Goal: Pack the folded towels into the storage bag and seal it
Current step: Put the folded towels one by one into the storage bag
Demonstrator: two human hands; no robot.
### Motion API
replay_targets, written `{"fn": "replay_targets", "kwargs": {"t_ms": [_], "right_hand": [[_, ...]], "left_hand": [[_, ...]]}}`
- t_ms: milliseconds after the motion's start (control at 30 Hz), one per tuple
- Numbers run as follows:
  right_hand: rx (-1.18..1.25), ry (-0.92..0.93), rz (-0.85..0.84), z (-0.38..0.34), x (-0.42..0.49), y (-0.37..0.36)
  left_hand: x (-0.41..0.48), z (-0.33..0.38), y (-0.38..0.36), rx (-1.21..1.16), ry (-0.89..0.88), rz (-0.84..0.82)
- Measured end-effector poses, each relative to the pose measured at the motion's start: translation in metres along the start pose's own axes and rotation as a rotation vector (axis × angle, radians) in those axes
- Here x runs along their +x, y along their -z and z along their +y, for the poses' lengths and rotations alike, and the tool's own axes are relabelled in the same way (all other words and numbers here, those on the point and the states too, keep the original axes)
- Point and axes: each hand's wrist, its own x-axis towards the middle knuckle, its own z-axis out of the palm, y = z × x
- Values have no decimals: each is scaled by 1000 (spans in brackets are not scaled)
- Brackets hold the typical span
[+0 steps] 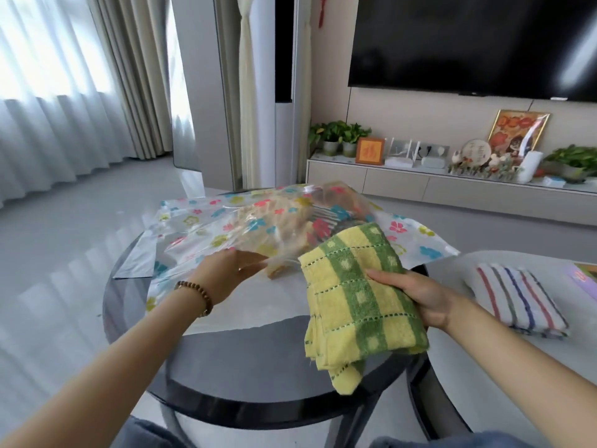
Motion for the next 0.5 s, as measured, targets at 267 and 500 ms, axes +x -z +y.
{"fn": "replay_targets", "kwargs": {"t_ms": [267,500], "right_hand": [[-36,-98,-144,14,21,-15],[173,-4,-125,-4,135,-54]], "left_hand": [[27,-5,30,-485,117,159],[34,-12,51,-414,75,299]]}}
